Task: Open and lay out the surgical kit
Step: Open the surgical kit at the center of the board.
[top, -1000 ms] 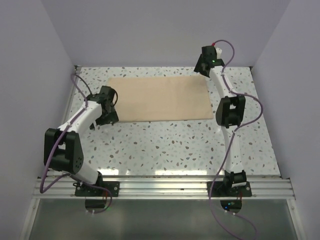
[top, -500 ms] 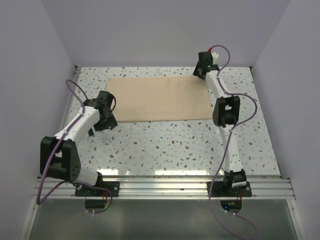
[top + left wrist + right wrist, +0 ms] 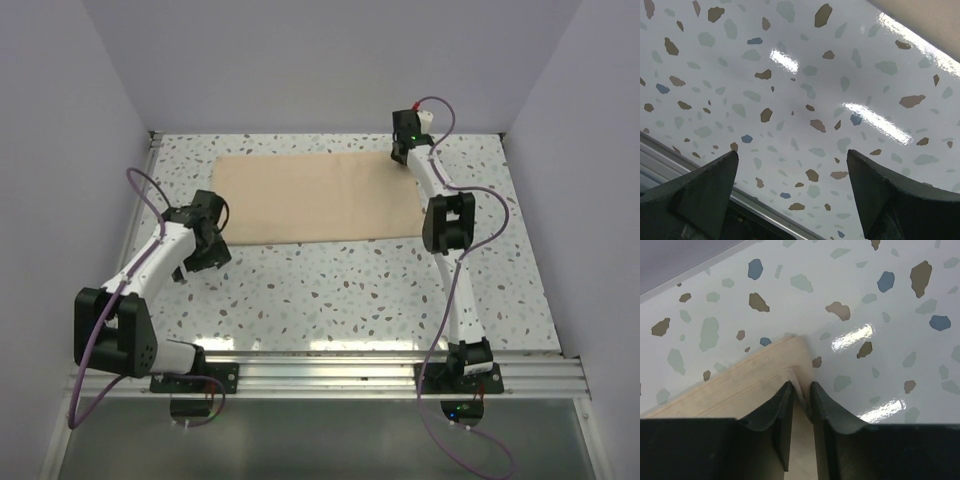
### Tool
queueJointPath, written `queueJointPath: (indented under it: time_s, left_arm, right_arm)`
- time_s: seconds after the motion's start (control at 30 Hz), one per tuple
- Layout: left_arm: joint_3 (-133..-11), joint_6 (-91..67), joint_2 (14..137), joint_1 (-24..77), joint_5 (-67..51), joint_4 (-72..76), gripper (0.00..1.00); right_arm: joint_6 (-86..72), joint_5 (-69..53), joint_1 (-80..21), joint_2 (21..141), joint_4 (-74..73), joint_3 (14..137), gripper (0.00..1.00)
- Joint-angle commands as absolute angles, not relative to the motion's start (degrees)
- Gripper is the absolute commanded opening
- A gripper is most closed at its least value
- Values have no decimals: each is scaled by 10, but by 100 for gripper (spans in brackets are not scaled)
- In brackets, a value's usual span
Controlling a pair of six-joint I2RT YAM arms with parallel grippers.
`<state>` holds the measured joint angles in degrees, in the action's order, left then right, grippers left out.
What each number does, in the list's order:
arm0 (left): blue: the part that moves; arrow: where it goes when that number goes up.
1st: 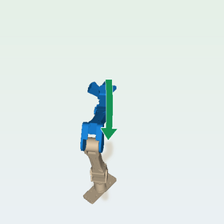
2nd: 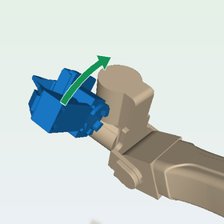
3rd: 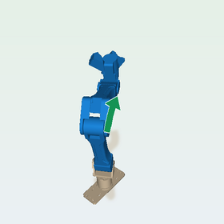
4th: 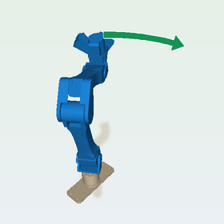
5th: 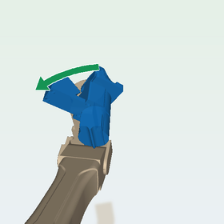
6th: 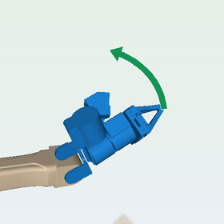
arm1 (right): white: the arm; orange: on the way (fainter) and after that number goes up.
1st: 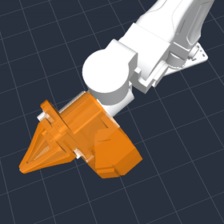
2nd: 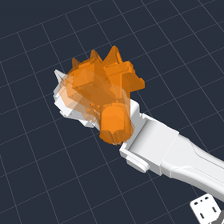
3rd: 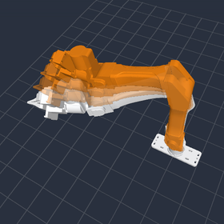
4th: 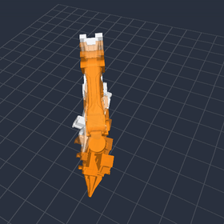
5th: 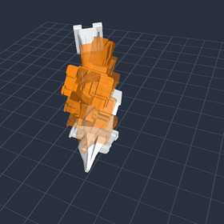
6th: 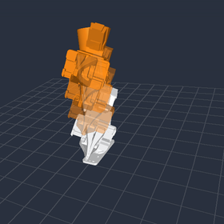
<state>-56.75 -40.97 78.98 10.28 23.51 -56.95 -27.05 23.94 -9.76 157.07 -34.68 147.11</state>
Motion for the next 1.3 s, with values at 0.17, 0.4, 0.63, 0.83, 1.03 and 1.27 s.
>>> queueJointPath:
  time_s: [0.17, 0.4, 0.63, 0.83, 1.03, 1.27]
  left_arm:
    - [-548, -419, 751, 103, 262, -593, 94]
    - [-574, -399, 750, 103, 263, -585, 95]
    - [-615, -368, 749, 103, 250, -568, 96]
    - [-622, -336, 743, 103, 229, -537, 97]
    - [-620, -312, 745, 103, 208, -512, 97]
    - [-604, -305, 721, 104, 202, -504, 97]
  right_arm:
    - [-265, 256, -108, 1575, -352, 1477, 0]
    - [-250, 273, -108, 1510, -359, 1457, 0]
    - [-247, 244, -132, 1393, -352, 1367, 0]
    - [-232, 236, -185, 1301, -368, 1257, 0]
    - [-250, 238, -212, 1271, -451, 1212, 0]
    - [-265, 188, -253, 1245, -464, 1179, 0]
